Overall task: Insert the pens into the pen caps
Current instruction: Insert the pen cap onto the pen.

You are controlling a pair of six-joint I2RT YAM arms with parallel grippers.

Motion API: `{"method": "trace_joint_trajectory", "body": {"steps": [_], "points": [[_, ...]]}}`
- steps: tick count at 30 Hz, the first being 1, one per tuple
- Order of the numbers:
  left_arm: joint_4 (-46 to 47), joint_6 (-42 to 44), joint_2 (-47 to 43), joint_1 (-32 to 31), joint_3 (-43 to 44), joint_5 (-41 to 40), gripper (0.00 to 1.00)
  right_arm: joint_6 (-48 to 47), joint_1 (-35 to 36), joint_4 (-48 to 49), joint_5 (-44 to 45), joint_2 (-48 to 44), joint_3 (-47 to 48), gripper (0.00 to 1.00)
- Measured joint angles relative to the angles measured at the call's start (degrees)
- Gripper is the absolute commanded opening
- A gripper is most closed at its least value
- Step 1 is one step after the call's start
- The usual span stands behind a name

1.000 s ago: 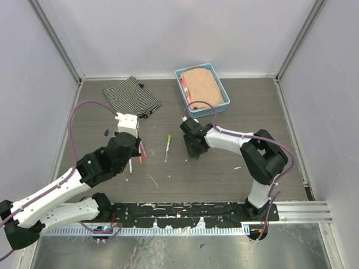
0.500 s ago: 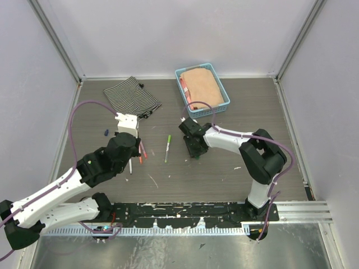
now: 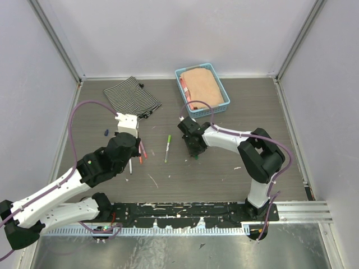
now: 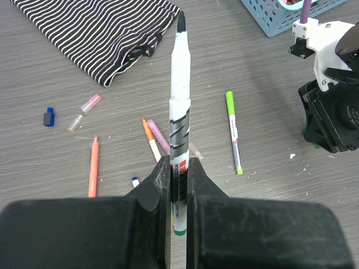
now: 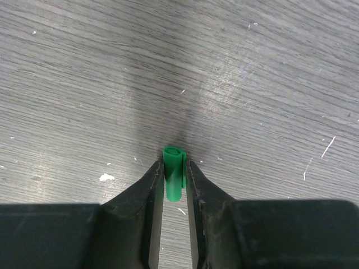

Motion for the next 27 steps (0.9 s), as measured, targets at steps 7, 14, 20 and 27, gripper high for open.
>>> {"method": "trace_joint_trajectory", "body": {"steps": [7, 14, 20, 27], "points": [[0.0, 0.0, 0.2, 0.0, 0.0, 0.0, 0.09, -0.4, -0.4, 0.8, 0.0, -0.9, -1.0, 0.09], [0.1, 0.0, 0.2, 0.0, 0.0, 0.4, 0.09, -0.6, -2.6, 3.1, -2.6, -8.8, -6.9, 0.05], [1.6, 0.3, 0.6, 0.2, -0.2, 4.4, 0.0, 0.3, -4.4, 10.6, -7.2, -20.9, -10.9, 0.05], [4.8, 0.9, 0.6, 0.7, -0.5, 10.8, 0.0, 4.2, -4.5, 21.8, -11.6, -33.4, -17.6, 0.03]]}}
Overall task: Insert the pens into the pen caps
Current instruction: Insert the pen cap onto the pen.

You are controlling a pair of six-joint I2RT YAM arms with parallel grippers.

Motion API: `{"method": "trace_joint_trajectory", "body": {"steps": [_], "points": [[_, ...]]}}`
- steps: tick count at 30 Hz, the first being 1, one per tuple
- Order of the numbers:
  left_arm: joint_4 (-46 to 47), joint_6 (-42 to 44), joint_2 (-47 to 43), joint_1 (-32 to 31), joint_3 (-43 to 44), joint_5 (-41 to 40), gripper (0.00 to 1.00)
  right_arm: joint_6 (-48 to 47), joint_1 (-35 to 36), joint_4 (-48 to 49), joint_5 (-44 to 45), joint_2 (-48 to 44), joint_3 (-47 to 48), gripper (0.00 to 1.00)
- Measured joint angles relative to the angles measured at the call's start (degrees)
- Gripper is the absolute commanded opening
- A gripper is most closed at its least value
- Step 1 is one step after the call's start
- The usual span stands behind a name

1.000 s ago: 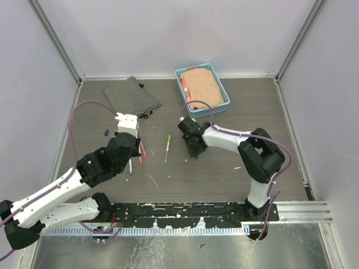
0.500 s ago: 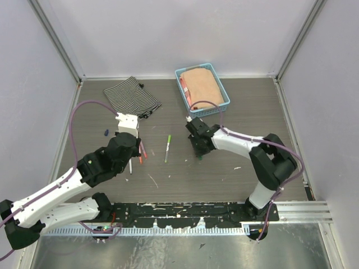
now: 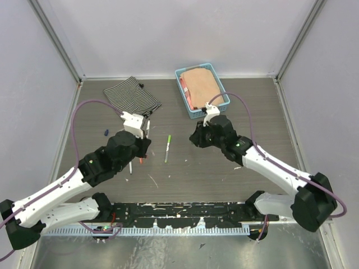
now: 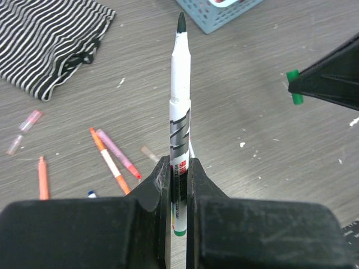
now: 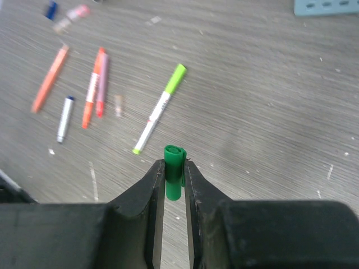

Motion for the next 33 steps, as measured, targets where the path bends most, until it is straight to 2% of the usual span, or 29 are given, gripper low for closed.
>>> {"method": "trace_joint_trajectory", "body": {"steps": [11, 19, 33], "points": [[7.4, -0.2, 3.6, -0.4, -1.0, 14.2, 0.0, 11.4, 0.0, 14.8, 1.5, -15.1, -8.0, 0.0], [13.0, -0.9, 8.6, -5.1, -1.0, 19.3, 0.0, 18.5, 0.0, 19.1, 5.9, -23.5, -12.8, 0.0], [18.6, 0.7, 12.4, -7.4, -1.0, 26.1, 0.0, 26.8, 0.0, 26.2, 6.0, -26.8, -14.1, 0.0]]}}
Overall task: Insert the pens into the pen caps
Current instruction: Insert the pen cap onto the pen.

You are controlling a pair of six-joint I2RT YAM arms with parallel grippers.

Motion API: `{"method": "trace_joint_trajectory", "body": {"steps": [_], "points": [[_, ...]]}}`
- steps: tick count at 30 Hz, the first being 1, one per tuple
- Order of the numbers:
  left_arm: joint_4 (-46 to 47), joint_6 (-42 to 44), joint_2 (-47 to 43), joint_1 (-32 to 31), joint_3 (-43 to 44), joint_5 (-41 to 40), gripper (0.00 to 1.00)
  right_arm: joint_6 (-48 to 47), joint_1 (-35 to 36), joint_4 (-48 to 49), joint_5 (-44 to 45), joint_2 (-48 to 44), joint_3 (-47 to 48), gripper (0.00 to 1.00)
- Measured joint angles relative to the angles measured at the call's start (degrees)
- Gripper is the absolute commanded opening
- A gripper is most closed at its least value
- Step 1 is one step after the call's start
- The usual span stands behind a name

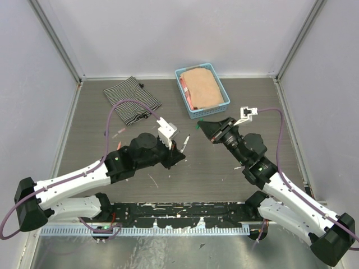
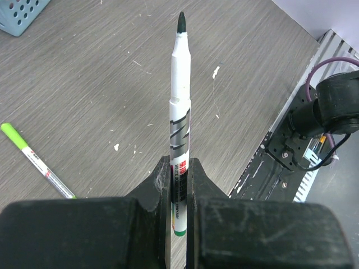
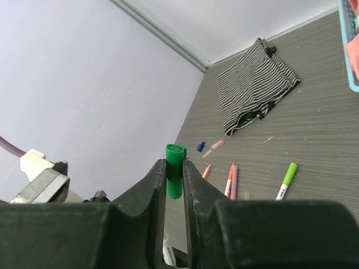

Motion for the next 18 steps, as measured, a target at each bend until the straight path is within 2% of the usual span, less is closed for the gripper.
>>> {"method": "trace_joint_trajectory", "body": {"steps": [18], "points": [[0.4, 0.6, 0.2, -0.1, 0.4, 0.4, 0.0, 1.0, 0.0, 4.3, -7.1, 2.0, -0.1, 0.0]]}}
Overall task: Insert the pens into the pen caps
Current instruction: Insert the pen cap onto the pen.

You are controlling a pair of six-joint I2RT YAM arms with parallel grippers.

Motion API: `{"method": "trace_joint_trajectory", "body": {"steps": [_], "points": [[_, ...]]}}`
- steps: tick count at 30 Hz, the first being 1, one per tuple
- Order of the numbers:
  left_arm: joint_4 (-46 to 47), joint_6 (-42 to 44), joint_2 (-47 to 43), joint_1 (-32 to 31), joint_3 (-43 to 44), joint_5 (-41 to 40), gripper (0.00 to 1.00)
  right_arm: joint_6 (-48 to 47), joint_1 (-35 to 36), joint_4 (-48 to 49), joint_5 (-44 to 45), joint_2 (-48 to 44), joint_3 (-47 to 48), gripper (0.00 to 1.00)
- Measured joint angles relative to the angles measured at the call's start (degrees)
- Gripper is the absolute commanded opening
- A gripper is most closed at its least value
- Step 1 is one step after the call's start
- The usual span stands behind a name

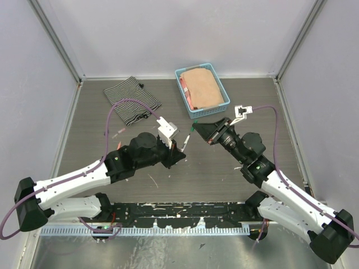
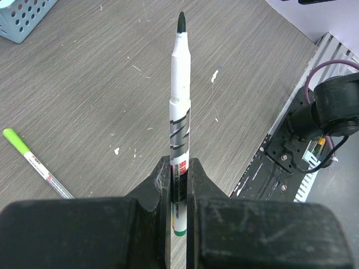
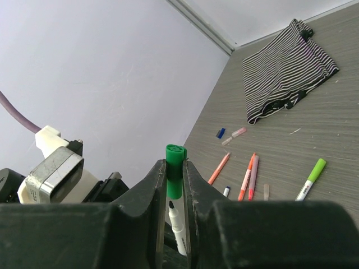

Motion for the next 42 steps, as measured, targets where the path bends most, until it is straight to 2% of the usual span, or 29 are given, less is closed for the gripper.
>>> {"method": "trace_joint_trajectory", "body": {"steps": [42], "points": [[-0.1, 0.0, 0.7, -0.2, 0.2, -1.2, 0.0, -1.1, 0.0, 0.8, -5.1, 1.4, -1.1, 0.0]]}}
